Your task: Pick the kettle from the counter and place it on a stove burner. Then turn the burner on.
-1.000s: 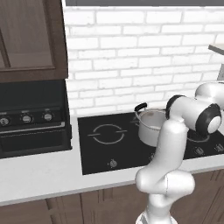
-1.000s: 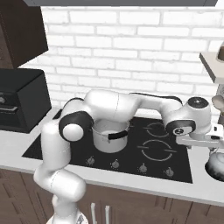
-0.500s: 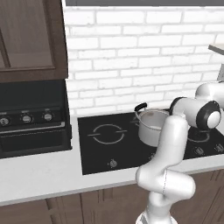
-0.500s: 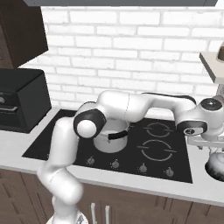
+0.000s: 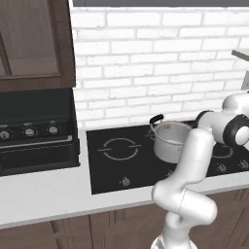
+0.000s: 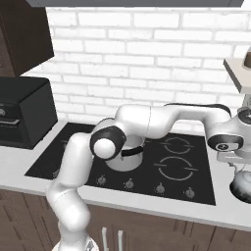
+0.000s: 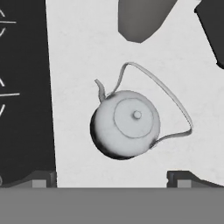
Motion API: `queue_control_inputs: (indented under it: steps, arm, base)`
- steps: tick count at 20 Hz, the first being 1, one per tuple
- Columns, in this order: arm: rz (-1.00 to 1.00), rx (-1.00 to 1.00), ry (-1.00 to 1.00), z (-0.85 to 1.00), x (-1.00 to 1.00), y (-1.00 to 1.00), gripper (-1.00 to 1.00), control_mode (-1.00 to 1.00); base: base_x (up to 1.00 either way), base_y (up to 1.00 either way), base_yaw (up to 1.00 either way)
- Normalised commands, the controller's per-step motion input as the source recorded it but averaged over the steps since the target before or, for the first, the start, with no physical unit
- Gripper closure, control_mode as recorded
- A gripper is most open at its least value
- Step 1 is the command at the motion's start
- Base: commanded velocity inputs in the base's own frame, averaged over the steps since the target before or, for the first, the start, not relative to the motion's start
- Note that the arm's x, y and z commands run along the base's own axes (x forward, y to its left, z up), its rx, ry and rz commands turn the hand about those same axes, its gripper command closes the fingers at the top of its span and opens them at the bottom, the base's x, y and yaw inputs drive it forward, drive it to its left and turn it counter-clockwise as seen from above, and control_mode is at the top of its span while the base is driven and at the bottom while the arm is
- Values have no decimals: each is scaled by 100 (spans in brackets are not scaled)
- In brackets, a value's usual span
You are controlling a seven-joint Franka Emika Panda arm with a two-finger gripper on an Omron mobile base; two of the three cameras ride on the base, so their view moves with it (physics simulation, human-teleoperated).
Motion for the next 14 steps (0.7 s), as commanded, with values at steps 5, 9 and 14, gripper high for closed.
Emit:
queue_control_inputs:
  steps: [5,9,14]
  arm:
    - [2,-2,0,-2,10,-14,-100,-100]
    - [3,0,0,-9,18,-4,-100,-100]
    - [2,0,0,-28,36,-10,-100,-100]
  base:
    - [0,0,0]
    - [0,0,0]
    - [0,0,0]
